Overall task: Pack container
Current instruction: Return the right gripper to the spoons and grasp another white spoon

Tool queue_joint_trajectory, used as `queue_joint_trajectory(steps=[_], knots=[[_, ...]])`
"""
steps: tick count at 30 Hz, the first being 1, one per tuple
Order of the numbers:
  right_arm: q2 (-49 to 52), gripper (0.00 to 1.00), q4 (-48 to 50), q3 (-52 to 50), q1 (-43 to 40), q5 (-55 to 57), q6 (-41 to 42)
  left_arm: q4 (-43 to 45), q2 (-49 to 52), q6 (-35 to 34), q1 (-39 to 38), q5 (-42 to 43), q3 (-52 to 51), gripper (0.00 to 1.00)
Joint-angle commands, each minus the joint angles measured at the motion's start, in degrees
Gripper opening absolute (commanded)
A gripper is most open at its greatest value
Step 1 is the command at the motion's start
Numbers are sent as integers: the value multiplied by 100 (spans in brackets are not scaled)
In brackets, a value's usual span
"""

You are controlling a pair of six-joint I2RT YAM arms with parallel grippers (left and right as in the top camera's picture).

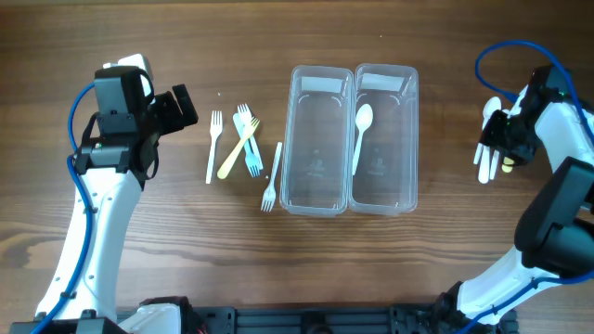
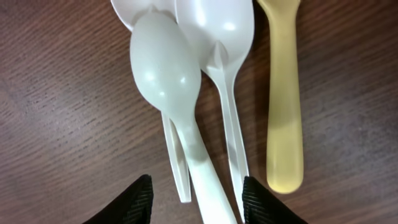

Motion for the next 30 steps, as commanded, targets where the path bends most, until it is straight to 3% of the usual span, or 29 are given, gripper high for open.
queue_joint_trajectory(steps=[1,11,30], knots=[[98,40,203,-232,-9,42,-125,15,44,92,39,-74,111,100],[107,39,647,-505,-11,7,-118,15,44,92,39,-74,111,100],[413,18,1073,-1130,-28,-20,-96,15,44,92,39,-74,111,100]])
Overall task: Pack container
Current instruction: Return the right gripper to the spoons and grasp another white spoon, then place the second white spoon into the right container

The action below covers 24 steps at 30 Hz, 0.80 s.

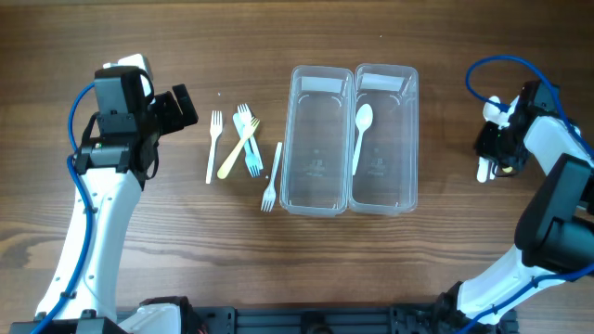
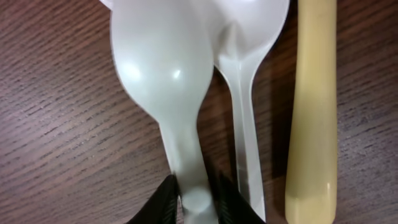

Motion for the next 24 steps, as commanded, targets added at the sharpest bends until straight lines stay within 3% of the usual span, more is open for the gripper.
queue_joint_trajectory(steps=[1,3,12,16,24], knots=[[372,15,-24,-323,-26,-79,7,15,44,92,39,-76,111,100],[372,8,-33,-321,-24,-286,4,15,44,92,39,-76,111,100],[-118,4,-503,-114,-20,-951,0,15,44,92,39,-76,111,100],[-1005,4,-776,149,181,-1567,4,15,44,92,39,-76,111,100],[-2614,4,-669,179,1093,-1585,157,15,44,92,39,-76,111,100]])
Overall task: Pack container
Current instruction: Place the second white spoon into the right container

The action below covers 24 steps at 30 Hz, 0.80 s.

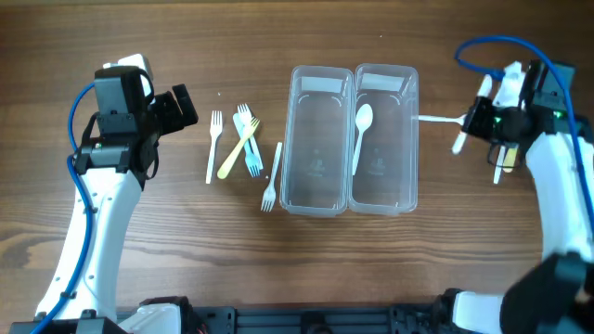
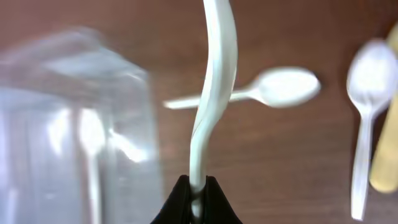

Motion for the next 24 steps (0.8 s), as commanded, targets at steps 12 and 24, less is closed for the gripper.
queue_joint_trajectory(steps=[12,24], knots=[[1008,6,608,31,1843,-280,529,15,44,92,39,-74,111,100],[619,53,671,448,1816,-487,409,15,44,92,39,-74,111,100]])
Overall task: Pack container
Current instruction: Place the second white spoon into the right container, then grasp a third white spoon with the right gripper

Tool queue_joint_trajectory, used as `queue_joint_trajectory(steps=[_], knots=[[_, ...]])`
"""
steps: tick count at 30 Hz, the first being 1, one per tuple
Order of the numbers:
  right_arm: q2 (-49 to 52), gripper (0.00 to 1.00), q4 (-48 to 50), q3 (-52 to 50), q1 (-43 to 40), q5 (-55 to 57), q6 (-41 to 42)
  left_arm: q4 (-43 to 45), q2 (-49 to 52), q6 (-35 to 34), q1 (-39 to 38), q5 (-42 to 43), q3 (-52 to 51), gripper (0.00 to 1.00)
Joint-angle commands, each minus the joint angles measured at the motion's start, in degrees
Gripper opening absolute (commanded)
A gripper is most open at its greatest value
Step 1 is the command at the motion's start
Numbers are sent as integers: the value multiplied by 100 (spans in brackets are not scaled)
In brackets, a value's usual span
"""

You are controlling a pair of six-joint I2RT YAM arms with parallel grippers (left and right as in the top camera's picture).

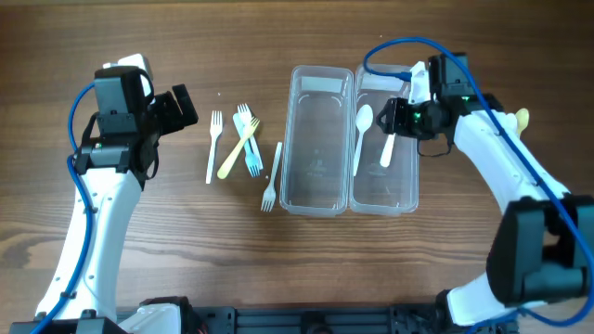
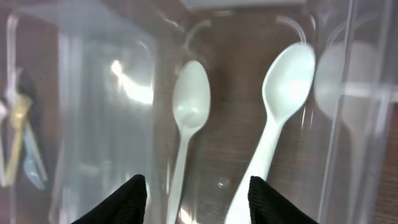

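Observation:
Two clear plastic containers stand side by side mid-table, the left one (image 1: pixel 316 199) holding nothing, the right one (image 1: pixel 408 190) holding two white spoons. One spoon (image 1: pixel 361 130) (image 2: pixel 189 106) lies toward its left side. The other spoon (image 1: pixel 391 144) (image 2: pixel 283 93) lies slanted beside it. My right gripper (image 1: pixel 401 116) (image 2: pixel 198 193) hovers over this container, open, with nothing between its fingers. My left gripper (image 1: pixel 178 108) hangs open at the far left, away from everything.
Several forks (image 1: pixel 243 139), white, yellow and blue, lie left of the containers, with one white fork (image 1: pixel 271 176) next to the left container's wall. A yellow spoon's tip (image 1: pixel 522 118) shows past my right arm at the far right.
My right gripper was shut on a white spoon, in the air right of the containers. Now it is over the right container, open, and that spoon lies inside beside the first one.
My right gripper stood open over the spoon pile at the far right, then shut on a white spoon's handle. It then held that spoon clear of the table near the containers. Now the spoon rests in the right container. The left arm stayed put.

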Motion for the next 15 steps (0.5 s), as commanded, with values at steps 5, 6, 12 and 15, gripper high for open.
queue_joint_trajectory(steps=[5,6,12,15], knots=[[-1340,49,-76,476,-597,1554,741,17,42,92,39,-74,111,100],[-1357,51,-155,476,-793,1766,896,17,42,92,39,-72,111,100],[-951,61,-640,428,-1976,1906,1043,17,42,92,39,-74,111,100],[-476,64,-682,420,-2610,1908,463,17,42,92,39,-74,111,100]])
